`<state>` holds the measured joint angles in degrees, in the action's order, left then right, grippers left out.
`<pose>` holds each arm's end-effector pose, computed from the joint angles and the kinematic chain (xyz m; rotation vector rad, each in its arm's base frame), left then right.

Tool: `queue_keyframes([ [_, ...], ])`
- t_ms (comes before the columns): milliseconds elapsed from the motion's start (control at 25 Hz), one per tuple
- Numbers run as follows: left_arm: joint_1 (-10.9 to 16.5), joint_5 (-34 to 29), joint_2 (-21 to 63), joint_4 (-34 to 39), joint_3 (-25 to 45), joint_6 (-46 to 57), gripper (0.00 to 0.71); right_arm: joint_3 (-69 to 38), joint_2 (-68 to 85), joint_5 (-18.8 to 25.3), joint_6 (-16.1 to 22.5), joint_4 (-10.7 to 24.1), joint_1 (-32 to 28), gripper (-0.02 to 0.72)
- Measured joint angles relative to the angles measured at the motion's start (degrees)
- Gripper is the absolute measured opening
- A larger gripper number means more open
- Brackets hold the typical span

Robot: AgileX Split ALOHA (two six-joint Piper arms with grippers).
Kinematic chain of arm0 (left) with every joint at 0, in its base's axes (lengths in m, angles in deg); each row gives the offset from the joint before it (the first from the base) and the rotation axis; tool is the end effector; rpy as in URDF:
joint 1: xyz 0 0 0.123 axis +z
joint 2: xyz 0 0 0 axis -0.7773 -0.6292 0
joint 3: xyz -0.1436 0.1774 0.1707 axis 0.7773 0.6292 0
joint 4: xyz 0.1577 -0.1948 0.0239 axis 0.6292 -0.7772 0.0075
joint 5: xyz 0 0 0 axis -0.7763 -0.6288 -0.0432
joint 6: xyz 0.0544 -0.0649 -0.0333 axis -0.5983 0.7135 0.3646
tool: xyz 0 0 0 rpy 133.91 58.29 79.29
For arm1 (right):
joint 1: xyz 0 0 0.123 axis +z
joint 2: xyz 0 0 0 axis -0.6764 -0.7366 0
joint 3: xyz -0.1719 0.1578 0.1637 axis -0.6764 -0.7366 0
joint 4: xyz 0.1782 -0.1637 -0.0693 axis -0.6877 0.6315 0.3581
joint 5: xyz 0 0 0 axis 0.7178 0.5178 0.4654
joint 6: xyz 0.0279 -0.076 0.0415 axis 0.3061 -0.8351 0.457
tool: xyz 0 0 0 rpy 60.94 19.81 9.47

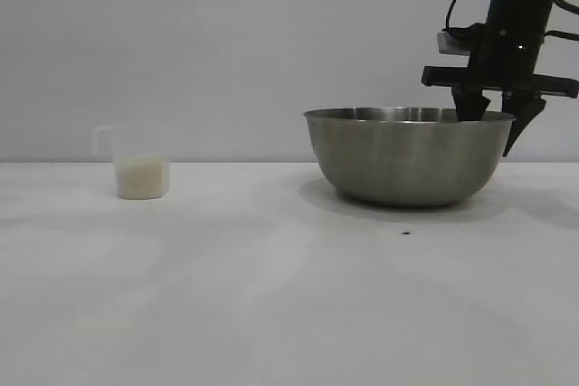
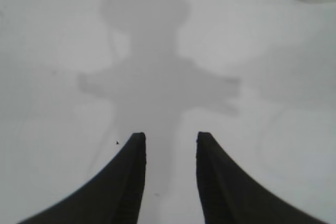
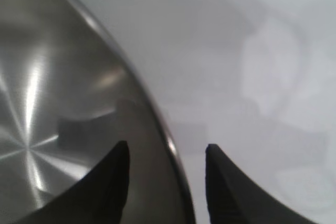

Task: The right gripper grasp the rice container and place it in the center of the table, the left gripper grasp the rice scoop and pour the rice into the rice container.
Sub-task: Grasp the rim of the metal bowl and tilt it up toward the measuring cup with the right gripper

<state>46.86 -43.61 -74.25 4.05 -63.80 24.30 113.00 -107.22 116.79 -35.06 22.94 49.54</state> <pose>0.3756 -0.0178 0.2795 0.0790 2.8777 0.1349 0.4888 0.0695 0.1647 -0.0865 2.9170 0.1885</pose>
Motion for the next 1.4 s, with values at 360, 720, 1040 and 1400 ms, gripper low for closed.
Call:
queue_keyframes([
  [360, 0.0, 0.0, 0.0, 0.1, 0.0, 0.4, 0.251, 0.0, 0.0, 0.0, -1.4, -0.8, 0.0, 0.141],
  [720, 0.0, 0.9, 0.0, 0.1, 0.0, 0.4, 0.251, 0.0, 0.0, 0.3, -2.1, -2.8, 0.0, 0.0],
  [1040, 0.0, 1.4, 0.0, 0.1, 0.0, 0.4, 0.251, 0.0, 0.0, 1.7, -3.1, -4.3, 0.0, 0.0],
  [1400, 0.0, 1.6, -0.2, 0.3, 0.6, 0.4, 0.251, 0.0, 2.5, 7.2, -5.9, -7.1, 0.0, 0.0],
])
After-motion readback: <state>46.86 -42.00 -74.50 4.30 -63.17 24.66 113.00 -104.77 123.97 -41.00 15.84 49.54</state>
